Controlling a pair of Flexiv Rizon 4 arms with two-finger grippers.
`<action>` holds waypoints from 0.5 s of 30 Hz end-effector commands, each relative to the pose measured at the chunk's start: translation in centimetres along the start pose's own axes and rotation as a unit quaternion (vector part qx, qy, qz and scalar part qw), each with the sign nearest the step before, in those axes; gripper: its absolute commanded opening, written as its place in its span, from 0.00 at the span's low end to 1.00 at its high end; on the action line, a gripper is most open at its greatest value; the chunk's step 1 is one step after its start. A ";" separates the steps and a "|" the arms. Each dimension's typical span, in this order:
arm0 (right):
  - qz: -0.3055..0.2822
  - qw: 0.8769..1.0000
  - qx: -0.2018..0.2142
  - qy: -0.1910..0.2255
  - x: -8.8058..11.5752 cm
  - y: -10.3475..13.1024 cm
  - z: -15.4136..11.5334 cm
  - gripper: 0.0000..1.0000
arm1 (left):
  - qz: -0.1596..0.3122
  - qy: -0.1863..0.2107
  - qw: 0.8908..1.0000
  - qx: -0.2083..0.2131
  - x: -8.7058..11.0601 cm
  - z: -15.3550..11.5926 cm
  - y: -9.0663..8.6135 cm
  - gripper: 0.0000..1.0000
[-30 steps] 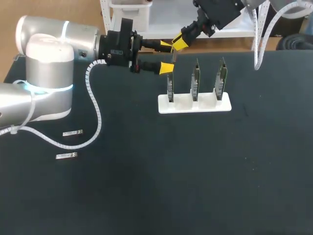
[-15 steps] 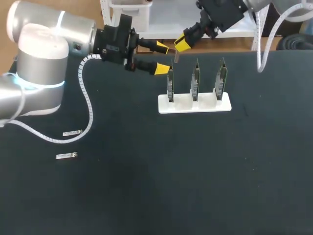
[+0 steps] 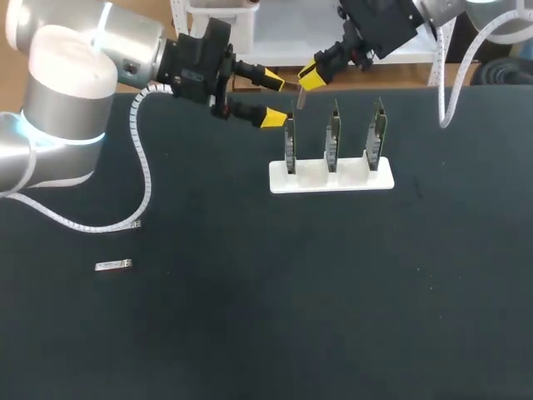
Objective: Pick up the optical module with the left hand, and insert it into the network port with the right hand.
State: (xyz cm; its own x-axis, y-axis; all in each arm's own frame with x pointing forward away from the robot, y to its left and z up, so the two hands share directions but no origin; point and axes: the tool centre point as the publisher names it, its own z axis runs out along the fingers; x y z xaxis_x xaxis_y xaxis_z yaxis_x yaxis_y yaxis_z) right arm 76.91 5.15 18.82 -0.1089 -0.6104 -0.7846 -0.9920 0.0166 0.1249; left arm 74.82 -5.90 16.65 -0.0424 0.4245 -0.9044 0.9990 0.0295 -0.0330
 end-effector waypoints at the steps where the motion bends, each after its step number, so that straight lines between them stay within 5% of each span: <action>1: -0.001 1.000 0.003 -0.001 0.1 0.3 -0.1 0.00 | -0.003 0.015 1.000 -0.007 0.2 -0.3 0.0 1.00; 15: -0.001 1.000 0.001 0.002 0.1 0.1 -0.2 0.00 | -0.007 0.062 0.998 -0.019 1.0 -0.6 0.4 1.00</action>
State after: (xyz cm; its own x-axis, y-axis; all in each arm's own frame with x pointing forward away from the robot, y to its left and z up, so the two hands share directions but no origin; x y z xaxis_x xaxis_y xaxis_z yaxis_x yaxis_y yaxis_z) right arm 76.92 4.98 18.81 -0.1079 -0.6144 -0.7816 -0.9922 0.0166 0.1239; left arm 75.12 -4.77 15.90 -0.0604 0.5233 -0.8500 0.9970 0.0723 -0.0264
